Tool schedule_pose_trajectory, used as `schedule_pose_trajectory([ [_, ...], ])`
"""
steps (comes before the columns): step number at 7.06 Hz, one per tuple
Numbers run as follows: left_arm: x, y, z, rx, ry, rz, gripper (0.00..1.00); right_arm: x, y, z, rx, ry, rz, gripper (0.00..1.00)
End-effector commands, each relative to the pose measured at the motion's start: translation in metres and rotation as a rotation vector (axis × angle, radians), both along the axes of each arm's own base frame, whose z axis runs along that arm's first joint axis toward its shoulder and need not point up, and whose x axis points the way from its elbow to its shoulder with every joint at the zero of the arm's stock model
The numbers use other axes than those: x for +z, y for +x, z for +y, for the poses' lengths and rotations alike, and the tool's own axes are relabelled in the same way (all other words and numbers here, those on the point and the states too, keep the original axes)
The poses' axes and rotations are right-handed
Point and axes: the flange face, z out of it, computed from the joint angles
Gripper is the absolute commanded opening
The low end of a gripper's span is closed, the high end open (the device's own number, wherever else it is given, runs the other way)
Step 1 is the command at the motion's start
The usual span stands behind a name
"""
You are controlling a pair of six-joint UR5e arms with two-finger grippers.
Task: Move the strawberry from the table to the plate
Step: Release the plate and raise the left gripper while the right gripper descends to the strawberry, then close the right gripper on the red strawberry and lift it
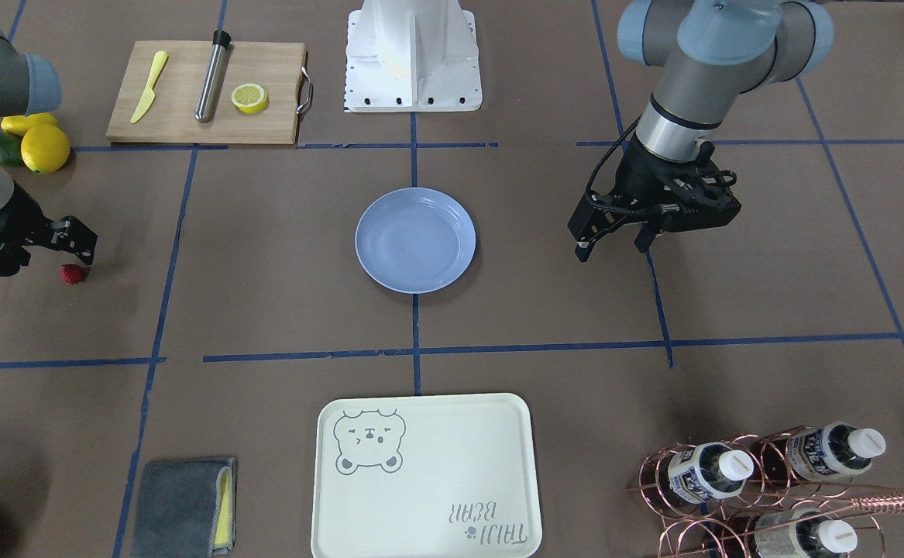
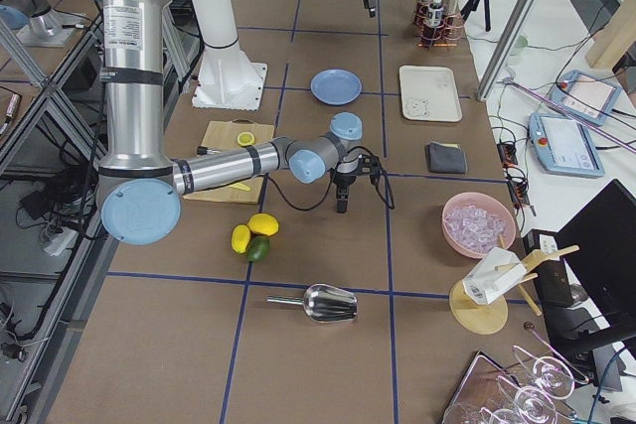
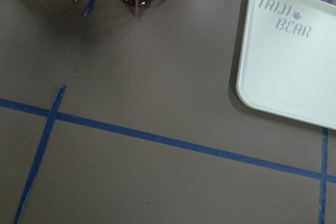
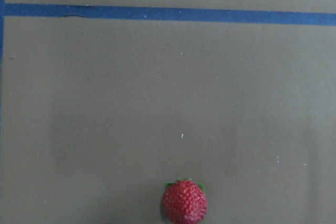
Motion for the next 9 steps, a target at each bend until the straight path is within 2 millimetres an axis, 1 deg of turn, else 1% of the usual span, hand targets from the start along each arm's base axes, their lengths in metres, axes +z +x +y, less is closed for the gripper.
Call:
schedule_pose_trajectory([
  [1, 0.007, -0.004, -0.001, 0.009, 0.012, -0.015, 1.0, 0.003, -0.016, -0.016, -0.01, -0.001, 0.004, 0.97],
  [2, 0.009, -0.005, -0.001, 0.009, 0.009, -0.018, 1.0, 0.009, -0.016, -0.016, -0.011, -0.008, 0.011, 0.94],
  [4, 0.009, -0.005, -0.001, 0.009, 0.009, -0.018, 1.0, 0.01, -0.015, -0.015, -0.007, -0.016, 0.011, 0.82],
  [5, 0.01, -0.005, -0.001, 0.009, 0.008, -0.02, 1.0, 0.011, -0.013, -0.013, -0.006, -0.019, 0.012, 0.81],
  [6, 0.009, -0.005, -0.001, 0.009, 0.009, -0.019, 1.0, 0.012, -0.013, -0.012, -0.007, -0.021, 0.012, 0.58],
  [7, 0.009, -0.009, -0.004, -0.001, 0.009, -0.019, 1.0, 0.013, -0.012, -0.012, -0.008, -0.019, 0.013, 0.39],
  [8, 0.009, -0.013, -0.006, -0.005, 0.008, -0.018, 1.0, 0.016, -0.011, -0.01, -0.013, -0.018, 0.018, 0.22],
  [9, 0.009, -0.013, -0.006, -0.007, 0.008, -0.018, 1.0, 0.019, -0.009, -0.008, -0.015, -0.023, 0.021, 0.07],
])
